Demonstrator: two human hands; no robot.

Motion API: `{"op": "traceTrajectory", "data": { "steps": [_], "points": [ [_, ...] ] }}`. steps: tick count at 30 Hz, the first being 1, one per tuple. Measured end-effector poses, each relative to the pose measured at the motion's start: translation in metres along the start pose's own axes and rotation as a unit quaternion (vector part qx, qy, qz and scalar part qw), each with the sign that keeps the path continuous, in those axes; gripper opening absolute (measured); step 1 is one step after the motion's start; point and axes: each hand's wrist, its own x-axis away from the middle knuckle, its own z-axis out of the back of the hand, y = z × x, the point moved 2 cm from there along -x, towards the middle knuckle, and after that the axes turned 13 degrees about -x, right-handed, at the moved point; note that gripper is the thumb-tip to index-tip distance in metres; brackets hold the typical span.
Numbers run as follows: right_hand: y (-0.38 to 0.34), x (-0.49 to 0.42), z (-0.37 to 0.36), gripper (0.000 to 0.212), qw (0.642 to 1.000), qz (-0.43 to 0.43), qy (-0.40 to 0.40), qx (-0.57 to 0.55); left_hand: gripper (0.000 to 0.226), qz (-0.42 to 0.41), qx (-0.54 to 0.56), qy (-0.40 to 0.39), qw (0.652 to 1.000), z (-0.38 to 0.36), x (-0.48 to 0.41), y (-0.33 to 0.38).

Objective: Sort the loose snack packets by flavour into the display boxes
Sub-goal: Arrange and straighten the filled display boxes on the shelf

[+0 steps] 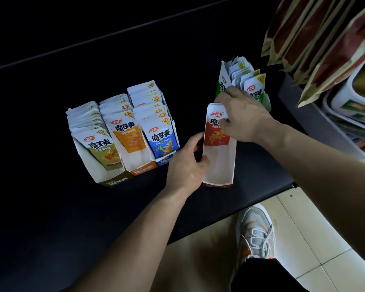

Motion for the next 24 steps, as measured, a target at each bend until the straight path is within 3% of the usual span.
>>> {"op": "traceTrajectory", "data": {
  "steps": [9, 13, 18, 24],
  "points": [
    [-0.006, 0.011, 0.007, 0.033, 0.998, 0.046, 0.046, 0.025, 0.058, -0.003, -0.007, 0.007, 1.0, 0.0, 0.003, 0.004],
    [-0.007, 0.011, 0.007, 0.025, 1.0, 0.003, -0.007, 0.022, 0.058, 0.008, -0.006, 0.008, 1.0, 0.0, 0.002, 0.004],
    [-0.007, 0.008, 0.005, 0.032, 0.998, -0.003, -0.055, 0.037, 0.058, 0.012, -0.017, 0.003, 1.0, -0.002, 0.002, 0.005],
    [-0.001, 0.01, 0.014, 0.031, 0.993, -0.059, -0.037, -0.1, 0.056, 0.009, -0.024, 0.0, 1.0, -0.003, 0.003, 0.004]
  ]
}}
